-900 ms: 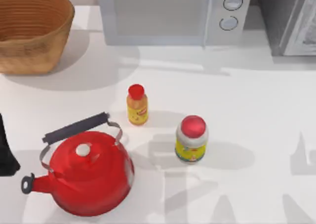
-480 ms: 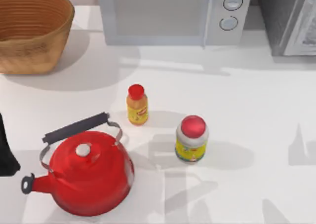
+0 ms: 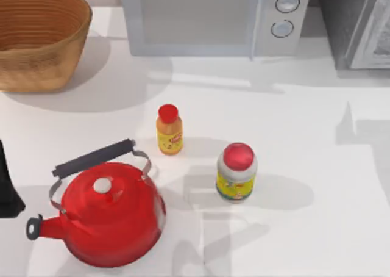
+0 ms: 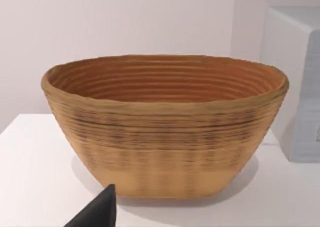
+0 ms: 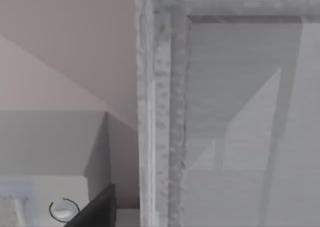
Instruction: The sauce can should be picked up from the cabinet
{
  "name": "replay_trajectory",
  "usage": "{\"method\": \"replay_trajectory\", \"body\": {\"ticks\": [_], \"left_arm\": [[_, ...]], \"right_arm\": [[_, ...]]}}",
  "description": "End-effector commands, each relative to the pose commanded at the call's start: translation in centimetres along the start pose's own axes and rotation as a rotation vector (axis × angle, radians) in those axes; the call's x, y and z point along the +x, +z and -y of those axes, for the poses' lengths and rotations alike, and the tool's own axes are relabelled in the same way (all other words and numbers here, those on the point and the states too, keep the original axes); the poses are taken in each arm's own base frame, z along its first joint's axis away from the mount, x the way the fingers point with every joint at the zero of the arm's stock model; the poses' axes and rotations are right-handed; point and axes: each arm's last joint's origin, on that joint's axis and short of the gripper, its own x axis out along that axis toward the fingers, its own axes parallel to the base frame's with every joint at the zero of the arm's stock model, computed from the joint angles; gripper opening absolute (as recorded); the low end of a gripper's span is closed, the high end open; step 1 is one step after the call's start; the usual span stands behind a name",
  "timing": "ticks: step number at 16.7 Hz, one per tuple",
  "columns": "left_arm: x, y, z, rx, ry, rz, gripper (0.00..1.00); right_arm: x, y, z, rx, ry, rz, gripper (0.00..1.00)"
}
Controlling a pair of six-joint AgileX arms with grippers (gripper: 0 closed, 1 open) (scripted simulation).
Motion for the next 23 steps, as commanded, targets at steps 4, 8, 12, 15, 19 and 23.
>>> {"method": "replay_trajectory", "body": {"ticks": [4, 8, 12, 15, 19, 23], "left_arm": [[0.0, 0.0, 0.0, 0.0, 0.0, 0.0, 1.0], [0.0, 0.0, 0.0, 0.0, 0.0, 0.0, 1.0], [0.0, 0.0, 0.0, 0.0, 0.0, 0.0, 1.0], [0.0, 0.0, 0.0, 0.0, 0.0, 0.0, 1.0], [0.0, 0.0, 0.0, 0.0, 0.0, 0.0, 1.0], [0.0, 0.0, 0.0, 0.0, 0.0, 0.0, 1.0]], "right_arm": [[4.0, 7.5, -1.2, -0.001, 0.006, -0.001, 1.0], [7.9, 12.6, -2.6, 0.001, 0.01, 0.009, 1.0], [10.5, 15.2, -3.5, 0.003, 0.009, 0.017, 1.0], [11.1, 15.6, -3.8, 0.003, 0.008, 0.018, 1.0], [11.0, 15.6, -3.6, 0.004, 0.005, 0.021, 1.0], [11.3, 16.6, -5.3, 0.018, 0.015, 0.061, 1.0]]}}
